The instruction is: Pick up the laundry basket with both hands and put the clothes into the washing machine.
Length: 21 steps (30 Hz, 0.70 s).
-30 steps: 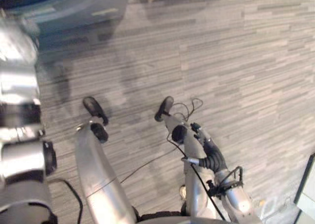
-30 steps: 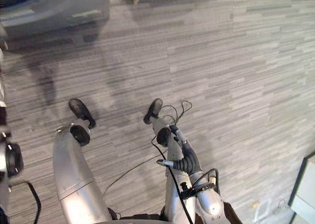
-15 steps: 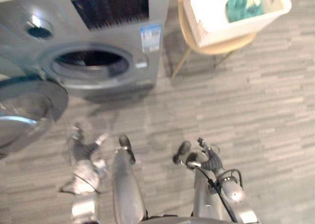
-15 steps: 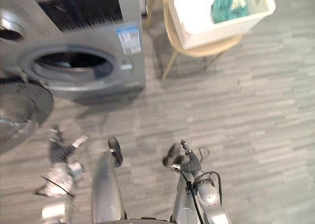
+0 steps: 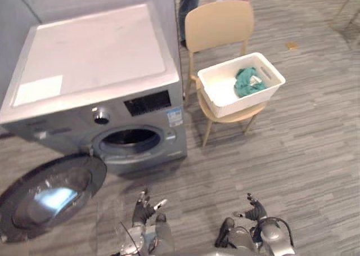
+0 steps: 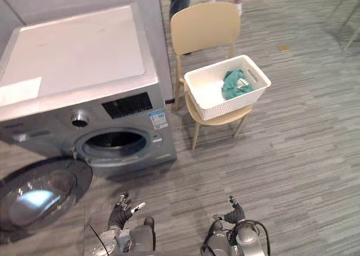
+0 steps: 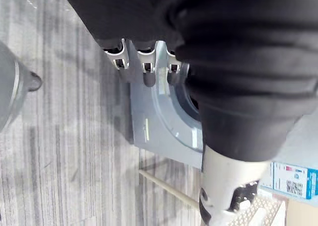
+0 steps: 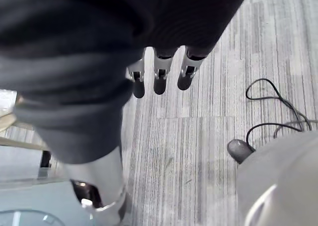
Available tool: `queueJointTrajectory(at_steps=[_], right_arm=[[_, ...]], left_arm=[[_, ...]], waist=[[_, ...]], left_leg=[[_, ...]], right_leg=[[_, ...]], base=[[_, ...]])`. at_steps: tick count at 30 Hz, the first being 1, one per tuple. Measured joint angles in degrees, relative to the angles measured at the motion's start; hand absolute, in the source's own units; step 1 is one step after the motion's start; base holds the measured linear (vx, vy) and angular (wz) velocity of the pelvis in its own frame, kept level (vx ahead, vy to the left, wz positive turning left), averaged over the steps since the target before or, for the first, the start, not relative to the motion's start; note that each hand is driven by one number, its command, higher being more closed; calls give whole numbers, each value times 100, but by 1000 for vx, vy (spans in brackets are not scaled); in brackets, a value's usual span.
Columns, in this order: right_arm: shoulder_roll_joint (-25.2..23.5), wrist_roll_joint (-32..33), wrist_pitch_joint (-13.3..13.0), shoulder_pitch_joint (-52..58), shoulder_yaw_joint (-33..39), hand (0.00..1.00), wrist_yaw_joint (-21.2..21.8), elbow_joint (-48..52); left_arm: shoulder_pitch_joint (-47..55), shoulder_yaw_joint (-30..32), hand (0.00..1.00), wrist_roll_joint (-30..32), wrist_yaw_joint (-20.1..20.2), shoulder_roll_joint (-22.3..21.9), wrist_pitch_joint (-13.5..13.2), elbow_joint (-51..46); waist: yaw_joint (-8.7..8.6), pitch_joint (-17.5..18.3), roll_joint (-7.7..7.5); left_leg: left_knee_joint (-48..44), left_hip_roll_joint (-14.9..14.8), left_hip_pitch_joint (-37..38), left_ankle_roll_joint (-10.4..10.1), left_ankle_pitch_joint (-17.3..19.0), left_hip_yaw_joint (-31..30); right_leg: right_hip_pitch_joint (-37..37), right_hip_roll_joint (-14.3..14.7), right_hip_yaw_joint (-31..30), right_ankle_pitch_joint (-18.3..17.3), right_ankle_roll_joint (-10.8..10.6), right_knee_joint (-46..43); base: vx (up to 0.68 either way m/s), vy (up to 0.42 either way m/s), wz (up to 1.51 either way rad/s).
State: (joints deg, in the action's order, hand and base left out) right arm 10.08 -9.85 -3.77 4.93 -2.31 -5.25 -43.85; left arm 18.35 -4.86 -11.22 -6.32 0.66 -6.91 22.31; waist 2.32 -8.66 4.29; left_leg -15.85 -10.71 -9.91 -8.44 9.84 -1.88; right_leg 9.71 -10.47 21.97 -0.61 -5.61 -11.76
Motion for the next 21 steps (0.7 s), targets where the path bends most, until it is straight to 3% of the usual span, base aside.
queueJointTrajectory(at_steps=[4, 5, 6, 8, 9, 10, 11, 14, 16, 17, 18, 19, 21], right_arm=[[-432, 74, 37, 14, 42, 0, -6, 18], [-479, 83, 42, -31, 11, 0, -12, 38], [-486, 85, 44, -61, -14, 0, -15, 59], [-499, 152, 66, -80, -60, 0, -73, 283], [-517, 179, 75, -87, -55, 0, -83, 424], [-506, 252, 73, -53, -35, 0, -99, 579], [-503, 254, 69, 1, -17, 0, -115, 705], [-508, 255, 51, 67, 12, 0, -115, 848], [-509, 250, 29, 55, 13, 0, -120, 962], [-513, 248, 30, 47, 13, 0, -121, 987], [-527, 247, 34, 69, 17, 0, -123, 1023], [-485, 244, 58, 20, 17, 0, -122, 1032], [-333, 246, 68, 34, 17, 0, -122, 1145]], left_arm=[[-382, -148, 0, 496, 9, 308, 11, 400], [-376, -140, 0, 603, 9, 366, 18, 435], [-371, -121, 0, 648, 6, 401, 42, 464], [-346, -122, 0, 729, 9, 311, 106, 506], [-348, -109, 0, 739, 11, 289, 154, 567], [-326, -123, 0, 738, 9, 270, 172, 602], [-328, -121, 0, 735, 9, 279, 172, 609], [-370, -121, 0, 729, -5, 305, 169, 632], [-445, -174, 0, 730, -4, 309, 171, 648], [-472, -191, 0, 730, -4, 311, 172, 647], [-495, -196, 0, 731, -5, 324, 177, 656], [-617, -192, 0, 732, -10, 217, 228, 709], [-643, -225, 0, 731, -9, 3, 227, 682]], waist=[[-18, 63, -151], [-38, 62, -171], [-51, 60, -178], [-69, 55, -158], [-77, 47, -162], [-151, 38, -140], [-157, 24, -76], [-134, 127, -117], [-128, 149, -147], [-129, 206, -263], [-122, 226, -376], [-116, 213, -174], [-158, 229, -13]], left_leg=[[-347, 159, 103, 268, 253, 755], [-494, 136, 113, 328, 401, 1020], [-563, 112, 113, 389, 454, 1208], [-375, -101, 246, 495, 410, 1808], [-336, -125, 298, 523, 386, 2017], [-285, -198, 427, 519, 350, 2275], [-288, -329, 498, 482, 327, 2504], [-301, -616, 466, 335, 241, 2815], [-319, -924, 434, 113, 120, 3028], [-347, -1031, 414, 7, 72, 3086], [-469, -1191, 416, -259, 53, 3150], [-478, -1551, 471, -436, -25, 3185], [-268, -1829, 639, -509, -296, 3227]], right_leg=[[89, -16, -1077, 605, 66, 536], [204, -20, -1093, 775, 61, 556], [285, -15, -958, 993, 132, 615], [336, 108, -635, 1570, 564, 1041], [416, 26, -170, 1177, 635, 590], [448, -85, 241, 460, 691, -139], [433, -156, 429, 91, 698, -580], [362, -518, 539, -258, 569, -1086], [341, -1001, 601, -338, 547, -1257], [312, -1190, 633, -249, 574, -1148], [211, -1331, 656, 44, 251, -924], [220, -997, 776, -223, -169, -971], [370, -795, 862, -677, -376, -1448]], base=[[-38, 286, -88], [-95, 160, -127], [-127, 115, -122], [-152, 57, -126], [-194, 21, -129], [-220, -3, -123], [-160, 3, -104], [-99, -175, -80], [-53, -348, -81], [-4, -373, -74], [32, -603, -82], [52, -606, -67], [75, -432, -50]])
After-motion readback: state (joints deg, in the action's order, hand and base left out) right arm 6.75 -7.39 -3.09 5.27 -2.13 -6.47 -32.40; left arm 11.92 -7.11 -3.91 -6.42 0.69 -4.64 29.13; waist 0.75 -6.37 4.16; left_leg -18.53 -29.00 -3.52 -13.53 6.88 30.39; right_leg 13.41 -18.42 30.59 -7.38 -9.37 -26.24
